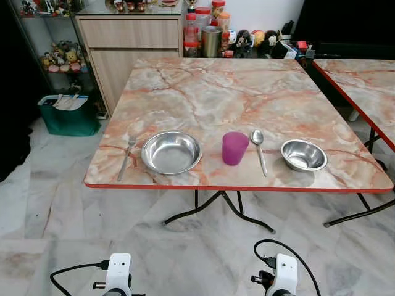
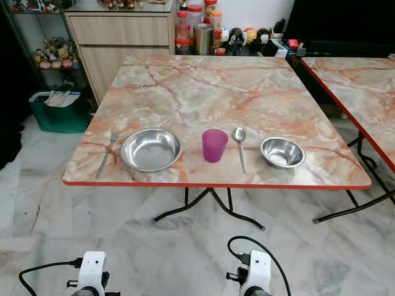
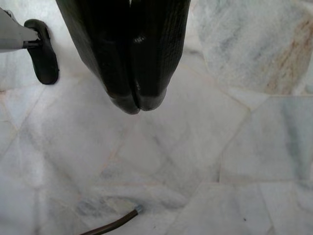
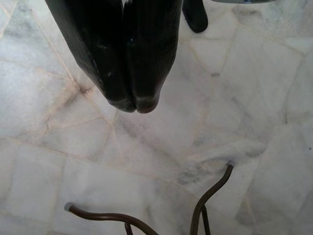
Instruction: Setting the table
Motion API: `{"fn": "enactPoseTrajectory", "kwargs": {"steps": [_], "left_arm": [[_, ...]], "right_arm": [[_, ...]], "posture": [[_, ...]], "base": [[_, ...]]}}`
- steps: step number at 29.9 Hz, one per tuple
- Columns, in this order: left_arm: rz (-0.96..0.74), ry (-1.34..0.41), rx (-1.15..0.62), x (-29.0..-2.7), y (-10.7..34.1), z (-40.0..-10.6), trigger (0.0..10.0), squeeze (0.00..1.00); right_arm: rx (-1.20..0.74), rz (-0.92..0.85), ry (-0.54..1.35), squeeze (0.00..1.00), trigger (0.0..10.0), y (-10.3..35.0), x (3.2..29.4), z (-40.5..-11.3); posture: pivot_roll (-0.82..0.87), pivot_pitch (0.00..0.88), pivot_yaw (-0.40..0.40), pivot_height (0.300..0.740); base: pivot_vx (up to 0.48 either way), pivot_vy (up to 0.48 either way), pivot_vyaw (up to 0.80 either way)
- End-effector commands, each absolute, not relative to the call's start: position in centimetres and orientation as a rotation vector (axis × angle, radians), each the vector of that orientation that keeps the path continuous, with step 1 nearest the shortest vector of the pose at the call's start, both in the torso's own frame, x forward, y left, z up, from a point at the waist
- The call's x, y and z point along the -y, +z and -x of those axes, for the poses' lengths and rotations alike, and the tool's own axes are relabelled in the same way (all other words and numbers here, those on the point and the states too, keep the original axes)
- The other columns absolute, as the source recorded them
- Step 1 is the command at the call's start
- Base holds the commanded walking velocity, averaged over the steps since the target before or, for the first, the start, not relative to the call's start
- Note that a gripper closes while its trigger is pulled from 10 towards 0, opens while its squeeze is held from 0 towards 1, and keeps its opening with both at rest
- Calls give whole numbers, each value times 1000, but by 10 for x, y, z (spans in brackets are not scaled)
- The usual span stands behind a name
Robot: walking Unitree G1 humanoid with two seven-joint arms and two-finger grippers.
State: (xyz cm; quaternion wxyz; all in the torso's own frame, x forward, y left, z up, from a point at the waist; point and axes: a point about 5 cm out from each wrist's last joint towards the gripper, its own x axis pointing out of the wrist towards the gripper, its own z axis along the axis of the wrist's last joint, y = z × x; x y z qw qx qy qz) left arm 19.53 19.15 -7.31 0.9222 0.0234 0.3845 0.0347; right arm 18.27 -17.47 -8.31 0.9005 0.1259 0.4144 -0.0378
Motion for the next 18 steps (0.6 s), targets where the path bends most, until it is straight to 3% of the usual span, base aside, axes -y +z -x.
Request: {"fn": "enactPoseTrajectory", "kwargs": {"steps": [1, 5, 18], "left_arm": [[-41, 84, -786, -192, -72, -197, 10000, 0], [-37, 88, -794, -193, -73, -196, 10000, 0], [-54, 89, -783, -194, -72, -197, 10000, 0]], "right_arm": [[-859, -261, -87, 0, 10000, -83, 176, -182], [-848, -267, -98, 0, 10000, -83, 177, -182], [-844, -269, -104, 0, 10000, -83, 178, -181]], "posture": [[14, 0, -7, 740], [12, 0, -5, 740], [13, 0, -1, 740]], "base": [[0, 0, -681], [0, 184, -541], [0, 371, 0]]}}
